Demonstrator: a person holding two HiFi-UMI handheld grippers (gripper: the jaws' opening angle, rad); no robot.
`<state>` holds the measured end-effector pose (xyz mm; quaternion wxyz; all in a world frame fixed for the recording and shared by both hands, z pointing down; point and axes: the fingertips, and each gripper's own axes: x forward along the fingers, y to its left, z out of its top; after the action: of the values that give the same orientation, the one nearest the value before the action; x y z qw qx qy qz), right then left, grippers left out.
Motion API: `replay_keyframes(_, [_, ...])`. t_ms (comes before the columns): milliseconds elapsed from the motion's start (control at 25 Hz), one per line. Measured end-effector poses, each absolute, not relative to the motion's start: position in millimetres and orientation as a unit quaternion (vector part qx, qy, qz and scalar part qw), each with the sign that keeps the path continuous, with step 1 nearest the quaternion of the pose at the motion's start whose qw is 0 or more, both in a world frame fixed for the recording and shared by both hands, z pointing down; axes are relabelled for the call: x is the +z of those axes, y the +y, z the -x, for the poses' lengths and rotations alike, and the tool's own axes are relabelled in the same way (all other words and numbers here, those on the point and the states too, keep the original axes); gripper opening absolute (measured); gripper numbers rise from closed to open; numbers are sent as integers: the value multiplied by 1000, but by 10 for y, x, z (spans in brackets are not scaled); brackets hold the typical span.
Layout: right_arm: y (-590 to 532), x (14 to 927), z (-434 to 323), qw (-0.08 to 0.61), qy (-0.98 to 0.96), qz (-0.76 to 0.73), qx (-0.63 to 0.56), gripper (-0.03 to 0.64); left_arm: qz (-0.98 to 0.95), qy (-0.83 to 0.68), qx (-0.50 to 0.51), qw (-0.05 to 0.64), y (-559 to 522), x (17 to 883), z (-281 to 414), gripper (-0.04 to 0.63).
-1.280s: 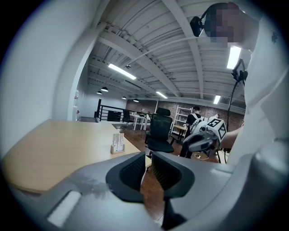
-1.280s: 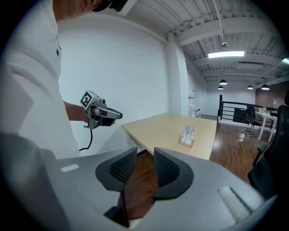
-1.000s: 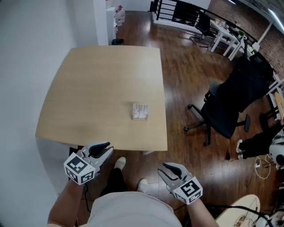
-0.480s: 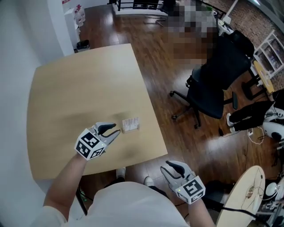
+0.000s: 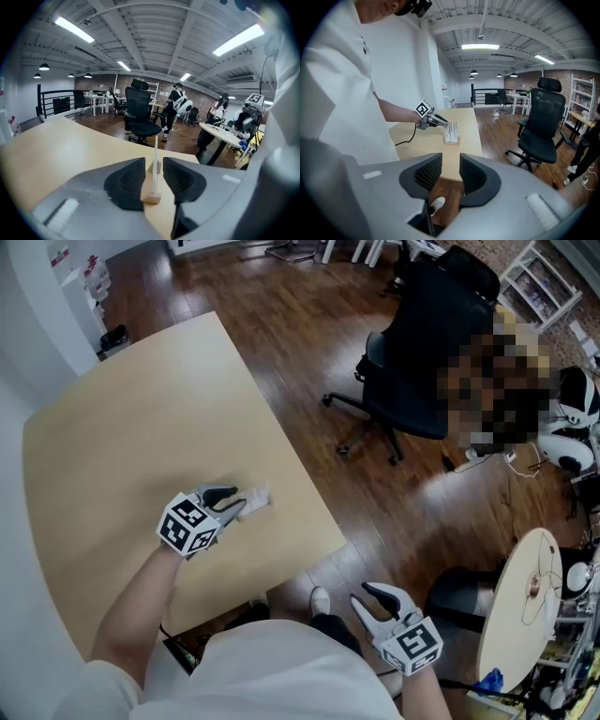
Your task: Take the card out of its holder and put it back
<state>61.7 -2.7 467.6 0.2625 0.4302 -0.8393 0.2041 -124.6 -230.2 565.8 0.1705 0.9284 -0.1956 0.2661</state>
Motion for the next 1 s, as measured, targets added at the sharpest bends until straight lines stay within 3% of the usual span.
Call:
replay_keyframes(280, [3, 4751, -661, 260, -825, -451, 219, 121, -932, -178, 260, 181, -2315, 5762, 1133, 26])
replay_keyframes(1000, [-57, 4805, -806, 249, -840, -433, 213, 121, -942, -195, 236, 135, -2395, 5199, 1029, 15])
